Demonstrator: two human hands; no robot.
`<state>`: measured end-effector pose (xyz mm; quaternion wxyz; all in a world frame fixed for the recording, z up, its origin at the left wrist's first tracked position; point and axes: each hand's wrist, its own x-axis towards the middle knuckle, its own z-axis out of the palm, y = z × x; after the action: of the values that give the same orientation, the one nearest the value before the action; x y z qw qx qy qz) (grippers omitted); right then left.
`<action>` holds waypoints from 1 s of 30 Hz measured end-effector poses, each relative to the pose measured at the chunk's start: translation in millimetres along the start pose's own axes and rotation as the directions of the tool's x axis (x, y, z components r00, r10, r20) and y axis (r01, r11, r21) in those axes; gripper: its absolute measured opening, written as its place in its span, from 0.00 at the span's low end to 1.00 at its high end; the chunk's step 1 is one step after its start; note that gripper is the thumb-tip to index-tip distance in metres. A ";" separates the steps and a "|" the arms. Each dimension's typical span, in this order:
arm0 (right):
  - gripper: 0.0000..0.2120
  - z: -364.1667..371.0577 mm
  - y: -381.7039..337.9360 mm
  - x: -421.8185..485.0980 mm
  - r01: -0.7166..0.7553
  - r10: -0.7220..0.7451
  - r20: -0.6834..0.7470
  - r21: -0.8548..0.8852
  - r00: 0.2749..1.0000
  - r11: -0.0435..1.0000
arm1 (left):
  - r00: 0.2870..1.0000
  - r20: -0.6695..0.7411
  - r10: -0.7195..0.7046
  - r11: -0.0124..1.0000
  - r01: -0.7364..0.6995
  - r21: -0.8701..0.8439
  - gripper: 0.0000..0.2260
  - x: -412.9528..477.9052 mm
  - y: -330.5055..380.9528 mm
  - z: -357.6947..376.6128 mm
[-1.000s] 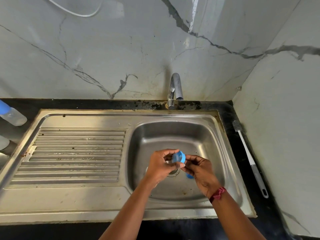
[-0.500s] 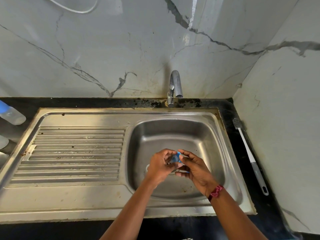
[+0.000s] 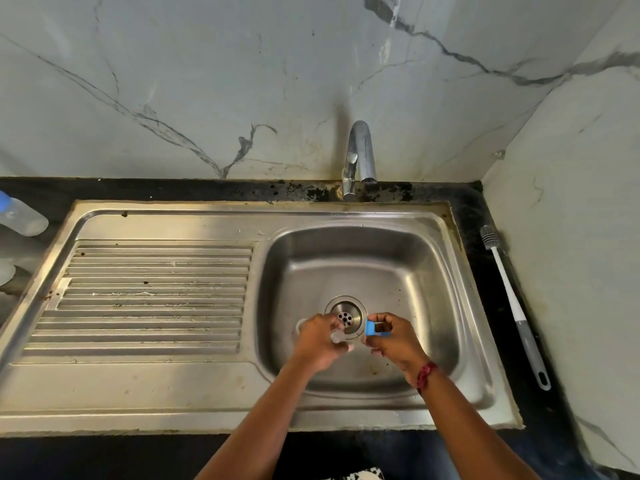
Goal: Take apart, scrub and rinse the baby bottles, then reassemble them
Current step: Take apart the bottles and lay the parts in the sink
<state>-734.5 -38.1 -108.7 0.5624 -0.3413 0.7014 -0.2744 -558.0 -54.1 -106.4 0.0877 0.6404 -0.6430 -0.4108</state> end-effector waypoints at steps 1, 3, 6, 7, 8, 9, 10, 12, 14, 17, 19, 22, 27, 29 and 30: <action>0.20 1.8 4.6 4.4 0.024 -0.025 -0.004 -0.106 1.000 0.994 | 0.999 0.018 -0.027 0.999 0.027 0.021 0.17 1.4 -2.6 5.3; 0.21 5.9 12.7 13.1 0.077 -0.080 0.004 -0.331 0.997 0.941 | 0.996 0.027 -0.079 0.995 0.078 0.055 0.19 6.4 -7.3 14.9; 0.22 13.7 24.8 26.2 0.112 -0.103 0.049 -0.611 0.993 0.783 | 0.991 0.076 -0.114 0.989 0.106 0.099 0.21 17.4 -6.7 23.6; 0.22 16.6 27.3 27.9 0.116 -0.089 0.074 -0.666 0.993 0.737 | 0.987 0.103 -0.126 0.987 0.115 0.109 0.22 21.8 -6.8 26.7; 0.23 19.2 30.0 30.0 0.129 -0.081 0.100 -0.714 0.992 0.689 | 0.982 0.122 -0.144 0.985 0.130 0.115 0.21 27.0 -7.5 31.1; 0.22 21.9 31.6 31.3 0.142 -0.074 0.123 -0.754 0.990 0.641 | 0.977 0.139 -0.163 0.982 0.148 0.118 0.20 31.9 -9.0 35.7; 0.20 24.5 32.9 32.8 0.152 -0.066 0.140 -0.789 0.988 0.595 | 0.971 0.159 -0.180 0.980 0.162 0.119 0.19 34.8 -9.5 40.0; 0.15 28.3 36.5 35.8 0.173 -0.055 0.170 -0.834 0.984 0.524 | 0.956 0.212 -0.203 0.977 0.183 0.112 0.20 37.8 -12.6 48.5; 0.10 29.5 41.3 41.3 0.200 -0.044 0.204 -0.859 0.978 0.471 | 0.937 0.265 -0.227 0.973 0.206 0.106 0.23 40.7 -17.4 56.4; 0.07 28.0 49.0 48.2 0.207 -0.020 0.220 -0.879 0.975 0.430 | 0.897 0.339 -0.283 0.959 0.262 0.105 0.27 41.2 -21.3 60.9; 0.07 27.2 51.5 52.9 0.203 -0.009 0.221 -0.878 0.975 0.434 | 0.875 0.372 -0.308 0.951 0.289 0.109 0.30 42.2 -24.0 61.5; 0.09 25.6 52.0 61.9 0.193 0.019 0.225 -0.875 0.974 0.445 | 0.852 0.406 -0.329 0.944 0.312 0.109 0.35 43.0 -25.3 59.5; 0.08 19.0 50.5 66.0 0.213 -0.014 0.235 -0.853 0.972 0.476 | 0.838 0.451 -0.308 0.951 0.282 0.127 0.38 42.1 -23.0 50.4; 0.08 13.9 48.3 62.6 0.216 -0.048 0.221 -0.849 0.974 0.483 | 0.847 0.452 -0.278 0.960 0.265 0.094 0.33 39.5 -20.6 40.4; 0.09 10.5 45.2 60.8 0.216 -0.065 0.211 -0.847 0.975 0.486 | 0.851 0.449 -0.272 0.960 0.274 0.061 0.30 38.0 -20.4 34.5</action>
<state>-740.1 -58.1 -182.2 0.3424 -0.6526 0.6692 0.0950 -571.0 -70.6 -157.5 -0.1223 0.6113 -0.5470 -0.5586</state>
